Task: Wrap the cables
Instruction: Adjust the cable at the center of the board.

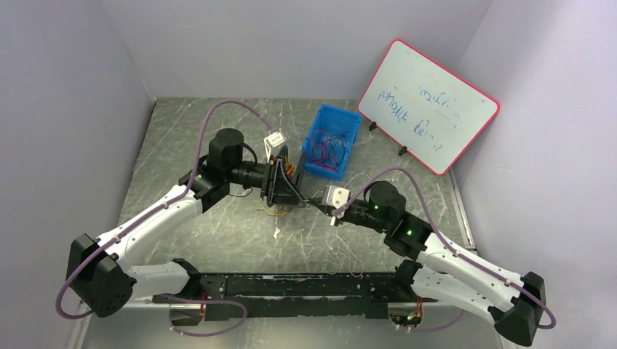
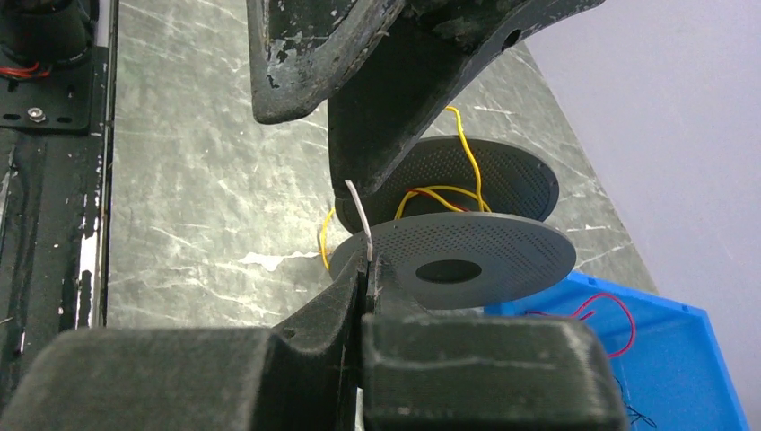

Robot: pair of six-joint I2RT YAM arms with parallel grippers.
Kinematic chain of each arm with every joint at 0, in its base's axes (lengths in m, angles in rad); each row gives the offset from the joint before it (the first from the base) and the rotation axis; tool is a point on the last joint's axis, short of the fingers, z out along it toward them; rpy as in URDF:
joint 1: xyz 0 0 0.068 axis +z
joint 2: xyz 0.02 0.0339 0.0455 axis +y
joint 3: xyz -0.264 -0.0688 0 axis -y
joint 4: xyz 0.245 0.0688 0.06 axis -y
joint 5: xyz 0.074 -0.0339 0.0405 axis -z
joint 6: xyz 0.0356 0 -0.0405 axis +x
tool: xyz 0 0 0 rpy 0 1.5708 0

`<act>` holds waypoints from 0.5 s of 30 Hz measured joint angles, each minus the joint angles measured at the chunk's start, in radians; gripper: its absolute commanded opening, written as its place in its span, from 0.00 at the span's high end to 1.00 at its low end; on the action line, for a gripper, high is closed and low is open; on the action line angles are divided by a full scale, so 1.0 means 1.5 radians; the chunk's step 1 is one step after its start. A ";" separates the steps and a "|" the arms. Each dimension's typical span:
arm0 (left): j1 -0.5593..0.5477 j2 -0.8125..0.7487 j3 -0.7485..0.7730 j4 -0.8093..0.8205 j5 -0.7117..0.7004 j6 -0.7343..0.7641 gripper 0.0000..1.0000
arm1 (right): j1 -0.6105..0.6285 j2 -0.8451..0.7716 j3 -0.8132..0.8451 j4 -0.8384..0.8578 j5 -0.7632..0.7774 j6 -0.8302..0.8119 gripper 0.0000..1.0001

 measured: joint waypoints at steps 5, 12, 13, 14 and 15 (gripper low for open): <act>0.000 0.000 0.001 0.000 0.000 -0.001 0.52 | 0.017 0.001 0.000 -0.008 0.027 -0.005 1.00; 0.000 0.000 0.017 -0.024 -0.009 0.008 0.49 | 0.032 0.003 0.000 -0.010 0.051 -0.008 1.00; 0.000 0.000 0.027 -0.040 -0.019 0.016 0.49 | 0.033 0.002 0.000 -0.010 0.054 -0.008 1.00; 0.000 0.000 0.038 -0.055 -0.030 0.024 0.49 | 0.034 0.001 0.000 -0.011 0.057 -0.008 1.00; 0.000 0.000 0.053 -0.076 -0.050 0.034 0.48 | 0.035 -0.001 0.000 -0.012 0.060 -0.008 1.00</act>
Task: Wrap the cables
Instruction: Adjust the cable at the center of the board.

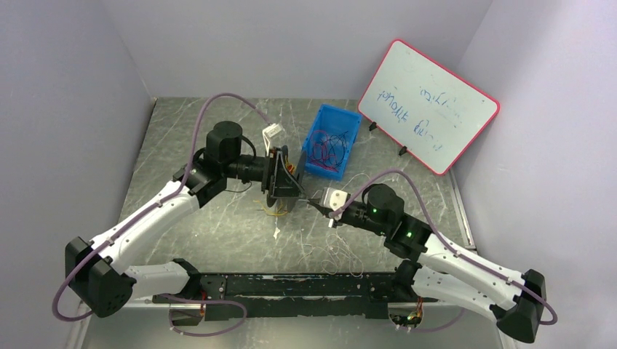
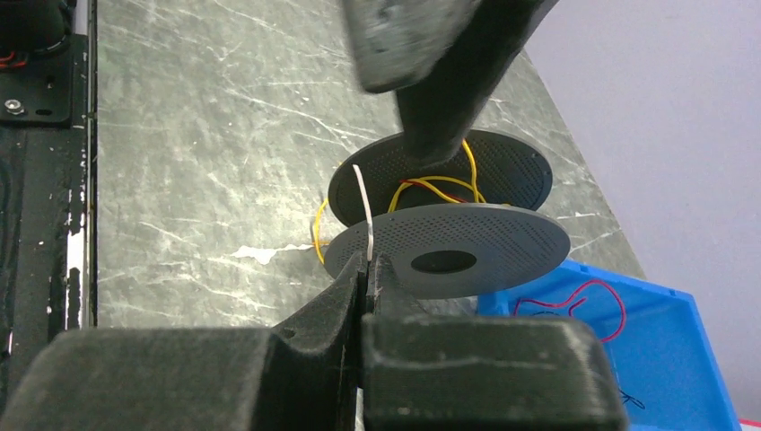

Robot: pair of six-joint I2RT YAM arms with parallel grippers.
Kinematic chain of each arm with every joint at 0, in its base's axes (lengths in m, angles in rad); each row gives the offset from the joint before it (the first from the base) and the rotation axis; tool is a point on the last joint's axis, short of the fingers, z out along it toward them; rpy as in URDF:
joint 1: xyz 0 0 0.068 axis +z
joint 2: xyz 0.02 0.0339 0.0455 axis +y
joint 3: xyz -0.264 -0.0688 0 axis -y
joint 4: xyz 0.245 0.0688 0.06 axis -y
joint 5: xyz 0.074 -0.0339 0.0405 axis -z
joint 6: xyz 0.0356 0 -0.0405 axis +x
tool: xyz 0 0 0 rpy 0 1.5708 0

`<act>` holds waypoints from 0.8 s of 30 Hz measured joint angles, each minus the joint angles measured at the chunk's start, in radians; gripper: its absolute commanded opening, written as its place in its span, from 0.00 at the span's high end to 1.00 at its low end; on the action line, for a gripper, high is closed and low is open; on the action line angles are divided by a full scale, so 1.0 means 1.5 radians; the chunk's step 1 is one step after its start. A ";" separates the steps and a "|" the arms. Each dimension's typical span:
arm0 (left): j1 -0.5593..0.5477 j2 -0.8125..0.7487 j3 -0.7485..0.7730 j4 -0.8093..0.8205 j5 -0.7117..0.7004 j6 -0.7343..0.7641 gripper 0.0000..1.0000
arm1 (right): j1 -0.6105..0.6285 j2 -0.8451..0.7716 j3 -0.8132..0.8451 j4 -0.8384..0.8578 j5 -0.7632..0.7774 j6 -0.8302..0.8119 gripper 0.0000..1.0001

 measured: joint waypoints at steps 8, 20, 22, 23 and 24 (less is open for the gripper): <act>0.001 -0.038 0.074 -0.140 -0.160 0.075 0.42 | 0.002 -0.017 0.003 -0.016 0.017 0.011 1.00; 0.001 -0.045 0.049 -0.226 -0.182 0.106 0.43 | 0.008 0.009 0.073 -0.077 0.024 -0.017 1.00; 0.001 -0.046 0.038 -0.236 -0.176 0.107 0.43 | 0.010 0.019 0.088 -0.085 0.021 -0.027 1.00; 0.001 -0.048 0.032 -0.242 -0.175 0.108 0.43 | 0.011 0.025 0.096 -0.090 0.018 -0.033 1.00; 0.001 -0.051 0.028 -0.245 -0.173 0.108 0.43 | 0.013 0.032 0.104 -0.097 0.016 -0.038 1.00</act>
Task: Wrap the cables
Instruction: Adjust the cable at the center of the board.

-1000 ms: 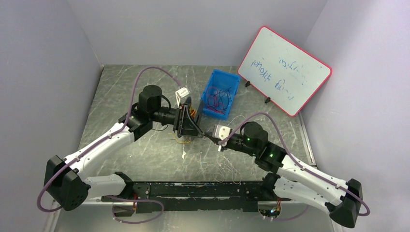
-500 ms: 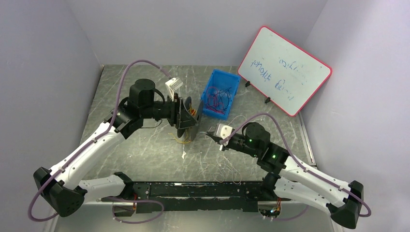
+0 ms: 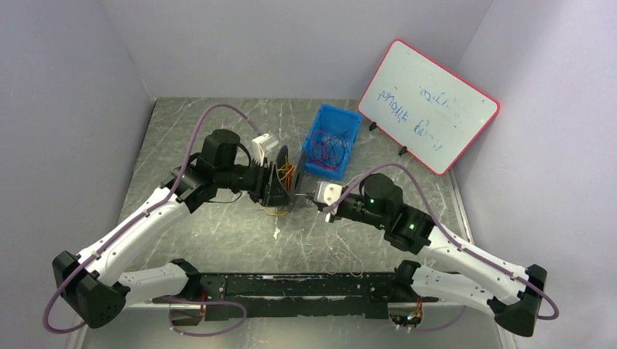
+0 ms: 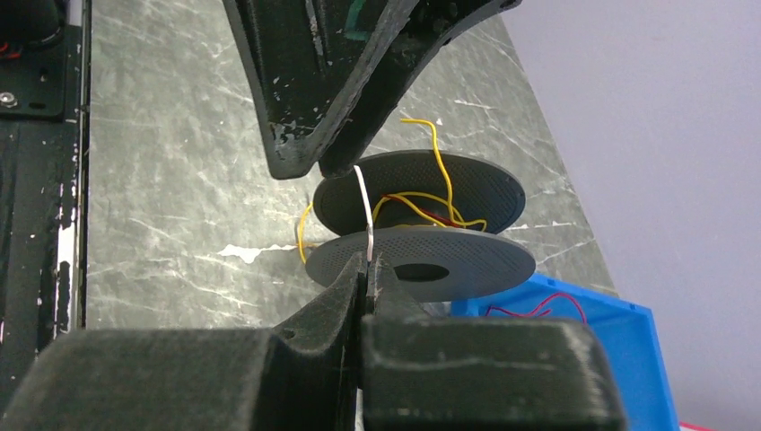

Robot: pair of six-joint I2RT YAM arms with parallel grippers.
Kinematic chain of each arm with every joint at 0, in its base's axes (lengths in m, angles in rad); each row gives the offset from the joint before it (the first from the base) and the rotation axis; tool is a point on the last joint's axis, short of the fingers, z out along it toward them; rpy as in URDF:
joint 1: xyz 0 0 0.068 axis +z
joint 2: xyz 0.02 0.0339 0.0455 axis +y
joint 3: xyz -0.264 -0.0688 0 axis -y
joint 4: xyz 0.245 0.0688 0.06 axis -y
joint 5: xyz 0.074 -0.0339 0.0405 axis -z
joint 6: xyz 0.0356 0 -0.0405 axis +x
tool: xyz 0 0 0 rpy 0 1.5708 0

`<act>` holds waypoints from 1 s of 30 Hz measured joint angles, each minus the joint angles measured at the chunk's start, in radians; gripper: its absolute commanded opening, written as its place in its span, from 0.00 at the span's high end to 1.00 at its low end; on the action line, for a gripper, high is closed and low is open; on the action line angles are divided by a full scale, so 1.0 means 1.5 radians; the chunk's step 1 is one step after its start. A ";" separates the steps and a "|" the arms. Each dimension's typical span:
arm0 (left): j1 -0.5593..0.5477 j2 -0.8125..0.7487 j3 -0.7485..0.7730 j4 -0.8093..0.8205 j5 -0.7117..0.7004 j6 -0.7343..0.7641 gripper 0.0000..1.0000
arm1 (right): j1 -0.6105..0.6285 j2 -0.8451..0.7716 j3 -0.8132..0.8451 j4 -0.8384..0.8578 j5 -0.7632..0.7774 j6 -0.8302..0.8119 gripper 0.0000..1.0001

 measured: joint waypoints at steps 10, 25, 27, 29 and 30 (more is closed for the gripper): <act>0.000 -0.024 -0.017 -0.004 0.030 -0.001 0.43 | 0.025 0.061 0.052 -0.057 -0.009 -0.052 1.00; -0.002 -0.015 -0.026 0.003 0.062 -0.003 0.50 | 0.068 0.127 0.120 -0.123 0.004 -0.119 1.00; -0.003 -0.014 -0.028 0.002 0.066 -0.003 0.51 | 0.070 0.133 0.120 -0.127 0.005 -0.123 1.00; -0.003 -0.012 -0.028 0.003 0.068 -0.003 0.55 | 0.073 0.139 0.121 -0.134 0.006 -0.128 1.00; -0.004 -0.011 -0.028 0.003 0.069 -0.003 0.56 | 0.075 0.141 0.121 -0.135 0.007 -0.130 1.00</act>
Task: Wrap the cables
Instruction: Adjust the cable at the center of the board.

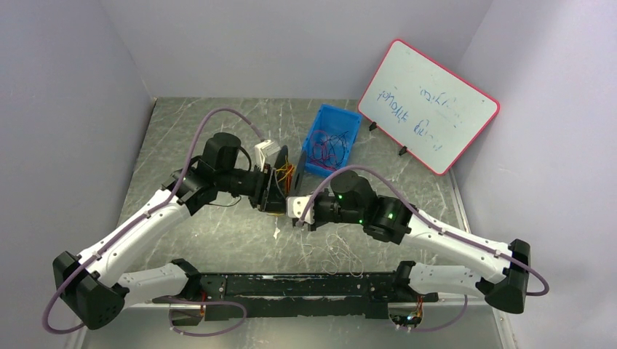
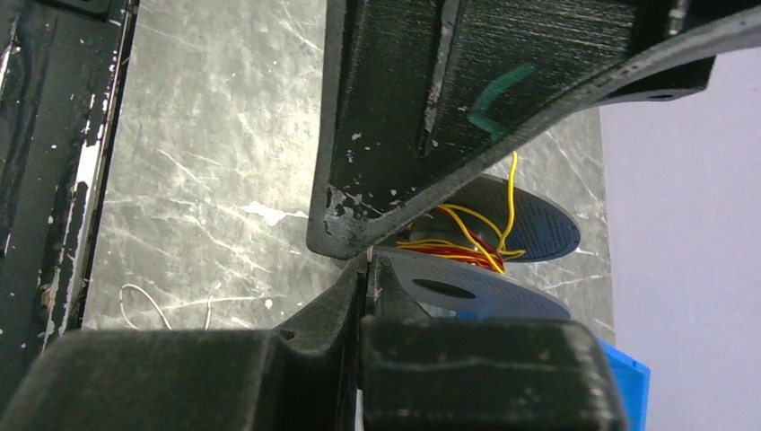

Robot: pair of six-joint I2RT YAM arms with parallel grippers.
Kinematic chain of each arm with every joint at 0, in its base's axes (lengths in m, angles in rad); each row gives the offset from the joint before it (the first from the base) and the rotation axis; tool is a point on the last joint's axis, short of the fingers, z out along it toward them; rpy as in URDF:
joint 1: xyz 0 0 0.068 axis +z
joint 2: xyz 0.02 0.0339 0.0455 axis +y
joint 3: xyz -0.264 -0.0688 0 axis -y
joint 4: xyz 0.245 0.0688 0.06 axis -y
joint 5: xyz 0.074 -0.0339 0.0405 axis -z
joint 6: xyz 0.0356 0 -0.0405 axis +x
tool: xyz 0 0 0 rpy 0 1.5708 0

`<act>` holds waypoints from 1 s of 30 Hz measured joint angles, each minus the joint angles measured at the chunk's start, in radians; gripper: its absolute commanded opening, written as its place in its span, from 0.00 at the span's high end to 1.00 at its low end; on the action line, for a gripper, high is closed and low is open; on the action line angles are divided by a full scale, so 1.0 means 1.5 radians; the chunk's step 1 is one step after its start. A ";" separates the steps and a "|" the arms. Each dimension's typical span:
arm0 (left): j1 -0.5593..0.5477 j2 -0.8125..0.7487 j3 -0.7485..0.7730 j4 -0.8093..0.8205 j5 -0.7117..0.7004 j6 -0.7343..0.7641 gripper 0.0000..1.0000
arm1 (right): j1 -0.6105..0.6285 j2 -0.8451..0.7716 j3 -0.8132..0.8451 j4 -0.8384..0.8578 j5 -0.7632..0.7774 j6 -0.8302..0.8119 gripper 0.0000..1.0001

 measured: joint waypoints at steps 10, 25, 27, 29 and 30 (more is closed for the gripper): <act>-0.003 0.007 0.000 -0.001 0.002 0.004 0.68 | 0.015 0.007 0.010 -0.008 0.008 -0.011 1.00; -0.007 0.028 0.000 -0.025 0.002 0.030 0.93 | 0.033 0.015 0.027 -0.042 0.042 -0.026 1.00; -0.008 0.030 0.000 -0.028 0.002 0.033 0.93 | 0.039 0.016 0.033 -0.051 0.053 -0.031 1.00; -0.011 0.032 0.001 -0.032 0.002 0.037 0.93 | 0.046 0.016 0.038 -0.060 0.065 -0.034 1.00; -0.013 0.033 0.001 -0.033 0.002 0.039 0.93 | 0.051 0.016 0.040 -0.065 0.072 -0.037 1.00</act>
